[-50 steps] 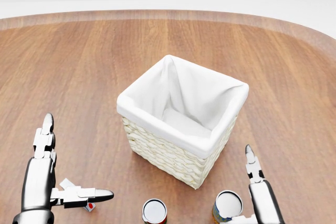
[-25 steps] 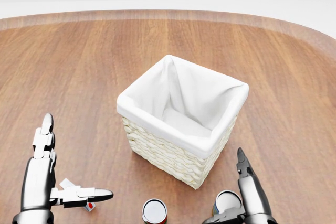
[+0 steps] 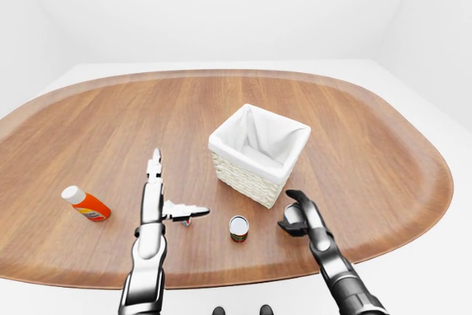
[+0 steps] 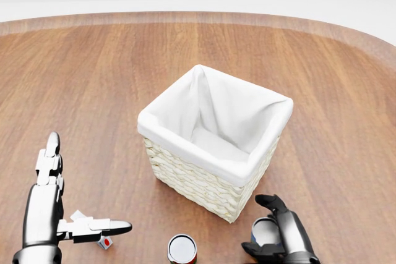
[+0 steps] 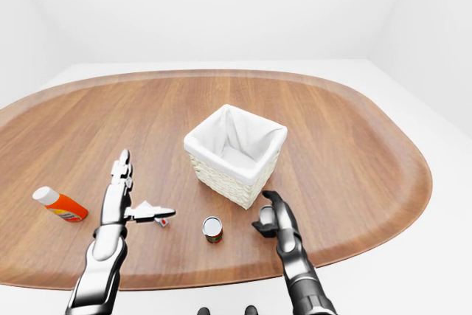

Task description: Pick up the alphabet soup and the cream cheese box, and put them in the basket.

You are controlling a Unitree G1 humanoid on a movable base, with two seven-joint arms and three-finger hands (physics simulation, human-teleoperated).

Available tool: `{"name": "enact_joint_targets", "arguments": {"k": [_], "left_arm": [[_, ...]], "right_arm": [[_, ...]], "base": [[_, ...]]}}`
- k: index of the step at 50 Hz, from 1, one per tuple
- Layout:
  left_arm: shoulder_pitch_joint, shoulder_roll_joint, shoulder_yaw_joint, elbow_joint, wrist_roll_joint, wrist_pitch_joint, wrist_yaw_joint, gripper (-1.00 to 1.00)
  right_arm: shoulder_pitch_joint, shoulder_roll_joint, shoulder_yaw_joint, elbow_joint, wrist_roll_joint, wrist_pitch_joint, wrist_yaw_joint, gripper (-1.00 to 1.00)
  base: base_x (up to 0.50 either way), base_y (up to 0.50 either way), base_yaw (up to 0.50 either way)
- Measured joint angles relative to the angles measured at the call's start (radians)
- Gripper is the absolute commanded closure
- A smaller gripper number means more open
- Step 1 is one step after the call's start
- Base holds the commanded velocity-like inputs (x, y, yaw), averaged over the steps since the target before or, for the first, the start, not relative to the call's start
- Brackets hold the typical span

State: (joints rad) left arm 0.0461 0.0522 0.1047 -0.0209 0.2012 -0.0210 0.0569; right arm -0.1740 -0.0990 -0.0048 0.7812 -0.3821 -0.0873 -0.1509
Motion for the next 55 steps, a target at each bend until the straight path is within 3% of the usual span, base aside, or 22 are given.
{"name": "enact_joint_targets", "arguments": {"k": [1, 16, 32, 37, 55], "left_arm": [[-0.001, 0.000, 0.000, 0.001, 0.000, 0.000, 0.000, -1.00], [-0.006, 0.002, 0.003, 0.000, -0.004, 0.004, 0.004, -1.00], [-0.007, 0.002, 0.004, -0.004, -0.005, 0.007, 0.003, -1.00], [-0.006, 0.002, 0.003, -0.008, -0.005, 0.009, 0.003, -1.00], [-0.006, 0.002, 0.004, -0.004, -0.004, 0.005, 0.005, -1.00]], "right_arm": [[-0.003, 0.001, 0.001, -0.013, 0.003, 0.000, 0.001, 1.00], [0.021, 0.000, -0.005, -0.044, -0.021, 0.013, 0.036, 1.00], [0.162, 0.004, -0.023, -0.274, 0.005, 0.124, 0.066, 1.00], [0.220, 0.007, -0.037, -0.431, -0.010, 0.175, 0.095, 1.00], [0.328, 0.036, -0.135, -1.083, -0.111, 0.175, 0.335, 1.00]], "base": [[0.00, 0.00, 0.00], [0.00, 0.00, 0.00], [0.00, 0.00, 0.00], [0.00, 0.00, 0.00], [0.00, 0.00, 0.00]]}}
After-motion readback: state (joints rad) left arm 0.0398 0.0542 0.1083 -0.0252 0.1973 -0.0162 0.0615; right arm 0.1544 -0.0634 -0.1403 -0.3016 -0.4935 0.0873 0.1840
